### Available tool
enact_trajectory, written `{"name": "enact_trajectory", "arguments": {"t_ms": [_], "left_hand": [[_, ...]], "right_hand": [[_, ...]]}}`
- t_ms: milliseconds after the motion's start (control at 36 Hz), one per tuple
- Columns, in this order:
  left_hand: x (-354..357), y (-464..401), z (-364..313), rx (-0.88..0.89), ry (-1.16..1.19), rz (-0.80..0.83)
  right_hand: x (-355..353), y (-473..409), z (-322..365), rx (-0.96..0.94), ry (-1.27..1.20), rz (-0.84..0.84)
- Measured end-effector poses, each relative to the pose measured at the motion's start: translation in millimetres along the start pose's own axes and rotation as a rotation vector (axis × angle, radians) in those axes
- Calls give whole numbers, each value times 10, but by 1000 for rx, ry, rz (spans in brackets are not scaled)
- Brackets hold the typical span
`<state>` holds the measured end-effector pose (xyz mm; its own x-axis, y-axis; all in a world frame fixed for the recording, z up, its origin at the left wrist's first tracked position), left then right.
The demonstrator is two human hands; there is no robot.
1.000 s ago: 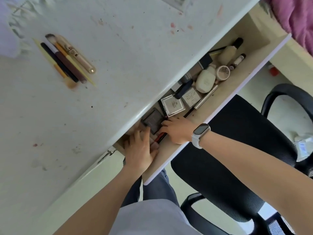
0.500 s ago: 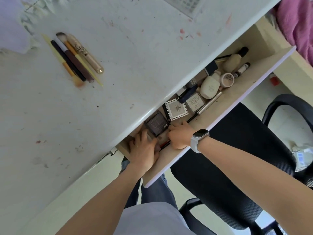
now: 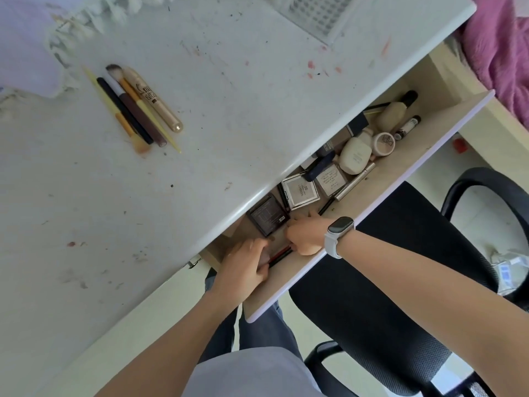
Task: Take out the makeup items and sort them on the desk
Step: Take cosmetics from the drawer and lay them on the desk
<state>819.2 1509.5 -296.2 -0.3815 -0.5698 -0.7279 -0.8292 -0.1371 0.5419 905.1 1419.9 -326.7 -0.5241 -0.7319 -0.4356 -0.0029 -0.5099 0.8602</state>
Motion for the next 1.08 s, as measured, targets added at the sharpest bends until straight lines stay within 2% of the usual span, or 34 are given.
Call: {"name": "enact_trajectory", "arguments": {"t_ms": [222,333,472,611,778,889,972,1083], "left_hand": [[-330,206,15,117,263,-203],[-528,274,-45,123,386,-201],[-761,356,-41,-69,599,-142],[-1103,437,-2,-151,773,-231],[-1536,476,227,-271,1064,-351],[-1681,468,544,-388,1185,-401],[-1836,481,808,-463,1192,-508],[-2087,448,1059,-527,1160,-606]], "right_hand": [[37,71,50,3,21,126],[13,161,127,-64,-28,85],[19,237,85,-44,-111,10],[-233,547,52,-7,-471,-65],[-534,897,98,-133,-917,-109],[-869,901,164,-166,-1096,-257],[-1268,821,273,-203,-1223,-440],[-1781,684,216,-47,-1215,-760]]}}
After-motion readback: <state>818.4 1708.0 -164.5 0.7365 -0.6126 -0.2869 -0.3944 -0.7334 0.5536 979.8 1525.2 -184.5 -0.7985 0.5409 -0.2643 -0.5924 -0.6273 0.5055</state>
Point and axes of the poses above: each hand's wrist, its own y-axis away from the middle knuckle, its own x-axis out of the palm, z = x × y, the point moved 7 cm from there along -y, towards the middle knuckle, and after that the axes turned 8 degrees about -x, right-handed, at the moved point
